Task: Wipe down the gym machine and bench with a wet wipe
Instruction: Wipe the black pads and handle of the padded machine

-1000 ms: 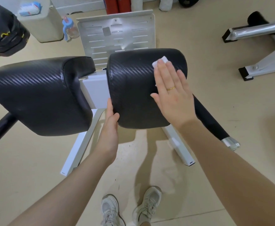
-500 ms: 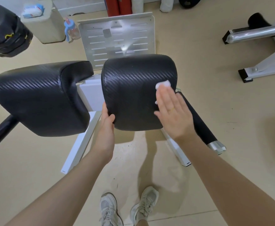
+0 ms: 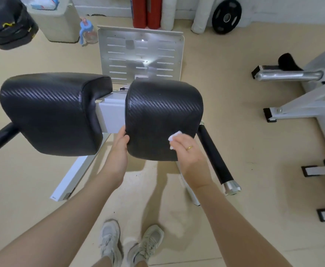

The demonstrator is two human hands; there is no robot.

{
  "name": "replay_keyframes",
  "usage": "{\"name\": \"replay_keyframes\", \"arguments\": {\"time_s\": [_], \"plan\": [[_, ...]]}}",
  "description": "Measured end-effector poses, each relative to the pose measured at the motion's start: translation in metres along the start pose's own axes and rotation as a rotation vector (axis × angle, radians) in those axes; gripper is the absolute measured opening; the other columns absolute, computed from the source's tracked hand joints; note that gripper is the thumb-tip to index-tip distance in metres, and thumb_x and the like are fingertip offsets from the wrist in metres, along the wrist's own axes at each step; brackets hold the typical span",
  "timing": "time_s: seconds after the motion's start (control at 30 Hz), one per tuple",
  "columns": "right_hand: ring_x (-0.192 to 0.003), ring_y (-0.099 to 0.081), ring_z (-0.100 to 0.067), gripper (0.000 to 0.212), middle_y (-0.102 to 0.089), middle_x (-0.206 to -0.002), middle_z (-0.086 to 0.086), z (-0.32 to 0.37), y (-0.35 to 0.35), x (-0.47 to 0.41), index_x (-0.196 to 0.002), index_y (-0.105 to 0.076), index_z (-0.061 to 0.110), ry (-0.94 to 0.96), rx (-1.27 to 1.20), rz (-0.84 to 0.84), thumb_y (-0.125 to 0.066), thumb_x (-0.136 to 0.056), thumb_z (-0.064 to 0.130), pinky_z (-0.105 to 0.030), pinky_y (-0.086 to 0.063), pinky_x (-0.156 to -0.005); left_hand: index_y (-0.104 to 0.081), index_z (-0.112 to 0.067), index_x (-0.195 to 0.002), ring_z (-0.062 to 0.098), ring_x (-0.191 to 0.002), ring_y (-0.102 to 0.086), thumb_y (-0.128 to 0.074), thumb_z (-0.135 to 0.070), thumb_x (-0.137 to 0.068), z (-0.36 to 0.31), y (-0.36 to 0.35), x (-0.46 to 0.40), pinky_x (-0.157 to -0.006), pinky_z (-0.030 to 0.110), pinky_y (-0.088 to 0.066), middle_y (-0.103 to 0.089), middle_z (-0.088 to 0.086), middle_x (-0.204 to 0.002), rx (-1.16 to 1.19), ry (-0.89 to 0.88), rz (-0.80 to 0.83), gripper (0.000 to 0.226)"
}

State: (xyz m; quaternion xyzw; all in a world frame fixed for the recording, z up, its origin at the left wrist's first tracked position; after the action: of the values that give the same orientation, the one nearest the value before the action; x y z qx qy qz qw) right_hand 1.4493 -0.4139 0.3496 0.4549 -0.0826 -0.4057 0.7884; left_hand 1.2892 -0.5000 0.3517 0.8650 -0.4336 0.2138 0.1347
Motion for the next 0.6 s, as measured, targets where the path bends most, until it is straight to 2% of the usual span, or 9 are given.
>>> {"name": "replay_keyframes", "arguments": {"time_s": [0.03, 0.1, 0.13, 0.2, 0.23, 0.3, 0.4, 0.5, 0.6], "plan": [[-0.112, -0.054, -0.015, 0.027, -0.063, -0.114, -0.006, 0.009, 0.002, -0.003, -0.107, -0.066, 0.003, -0.035, -0.055, -0.022, -0.043, -0.094, 0.007, -0.033, -0.039, -0.102, -0.031, -0.039, -0.142, 0.005, -0.136, -0.030, -0.023, -0.028, -0.100, -0.006, 0.002, 0.000, -0.107, 0.024, -0.025, -0.036, -0.019, -0.146, -0.029, -0.001, -0.015, 0.043], [-0.104, -0.060, -0.018, 0.023, -0.068, -0.103, -0.006, 0.030, 0.012, -0.017, -0.098, -0.070, 0.002, 0.019, -0.111, -0.080, -0.049, -0.088, 0.003, -0.027, -0.043, -0.098, -0.036, -0.033, -0.140, -0.001, -0.126, -0.038, -0.027, -0.017, -0.098, -0.026, 0.005, 0.001, -0.096, 0.012, -0.031, -0.042, -0.018, -0.140, -0.063, -0.060, -0.028, 0.046], [-0.103, -0.059, -0.015, 0.021, -0.070, -0.102, -0.005, 0.042, 0.021, -0.032, -0.096, -0.071, 0.004, 0.016, -0.149, -0.103, -0.052, -0.087, 0.003, -0.025, -0.043, -0.096, -0.036, -0.032, -0.141, -0.001, -0.126, -0.039, -0.029, -0.012, -0.096, -0.037, 0.007, -0.001, -0.097, 0.012, -0.032, -0.042, -0.017, -0.140, -0.059, -0.096, -0.038, 0.049], [-0.100, -0.057, -0.007, 0.019, -0.071, -0.099, 0.000, 0.060, 0.038, -0.065, -0.093, -0.072, 0.011, 0.030, -0.158, -0.105, -0.054, -0.087, 0.010, -0.025, -0.043, -0.093, -0.035, -0.031, -0.142, 0.001, -0.131, -0.034, -0.032, -0.010, -0.095, -0.054, 0.009, -0.007, -0.108, 0.022, -0.028, -0.040, -0.018, -0.143, -0.070, -0.132, -0.021, 0.052], [-0.098, -0.057, -0.005, 0.018, -0.071, -0.099, 0.002, 0.067, 0.044, -0.080, -0.093, -0.072, 0.014, 0.014, -0.167, -0.087, -0.055, -0.088, 0.013, -0.026, -0.044, -0.091, -0.034, -0.030, -0.143, -0.001, -0.129, -0.033, -0.033, -0.011, -0.097, -0.063, 0.009, -0.013, -0.109, 0.022, -0.024, -0.038, -0.021, -0.141, -0.066, -0.136, -0.017, 0.050], [-0.096, -0.060, -0.005, 0.015, -0.070, -0.100, 0.007, 0.074, 0.052, -0.114, -0.096, -0.070, 0.020, -0.137, -0.267, 0.001, -0.057, -0.089, 0.017, -0.027, -0.047, -0.090, -0.032, -0.025, -0.144, -0.002, -0.121, -0.032, -0.036, -0.019, -0.099, -0.077, 0.011, -0.026, -0.103, 0.018, -0.021, -0.038, -0.019, -0.129, -0.120, -0.114, -0.030, 0.045], [-0.092, -0.058, -0.006, 0.013, -0.066, -0.098, 0.012, 0.072, 0.050, -0.162, -0.098, -0.065, 0.026, -0.331, -0.297, 0.065, -0.057, -0.090, 0.021, -0.019, -0.046, -0.083, -0.037, -0.022, -0.142, 0.013, -0.128, -0.043, -0.044, -0.033, -0.096, -0.088, 0.012, -0.053, -0.109, 0.030, -0.031, -0.045, -0.008, -0.141, -0.269, -0.074, -0.021, 0.048], [-0.080, -0.053, 0.001, 0.013, -0.061, -0.087, 0.015, 0.065, 0.030, -0.200, -0.095, -0.061, 0.026, -0.331, -0.249, 0.166, -0.054, -0.091, 0.016, -0.007, -0.040, -0.068, -0.039, -0.021, -0.142, 0.019, -0.130, -0.045, -0.052, -0.043, -0.091, -0.090, 0.019, -0.075, -0.108, 0.033, -0.036, -0.048, -0.003, -0.141, -0.356, -0.032, 0.064, 0.057], [-0.066, -0.049, 0.000, 0.016, -0.057, -0.074, 0.017, 0.056, 0.002, -0.227, -0.088, -0.061, 0.021, -0.265, -0.157, 0.309, -0.051, -0.089, 0.010, -0.016, -0.035, -0.060, -0.043, -0.023, -0.139, 0.020, -0.128, -0.039, -0.053, -0.053, -0.086, -0.095, 0.027, -0.085, -0.104, 0.033, -0.031, -0.057, 0.003, -0.124, -0.642, -0.107, 0.093, 0.062]]}}
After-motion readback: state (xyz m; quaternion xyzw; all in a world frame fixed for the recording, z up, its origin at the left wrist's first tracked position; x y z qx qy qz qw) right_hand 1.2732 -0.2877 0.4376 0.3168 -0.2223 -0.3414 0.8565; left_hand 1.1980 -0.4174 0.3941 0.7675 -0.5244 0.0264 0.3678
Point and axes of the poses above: each hand's wrist, its own x-axis away from the middle knuckle, its own y-axis out of the back of the hand, z = x × y, the point moved 3 cm from there along -x, towards the middle knuckle
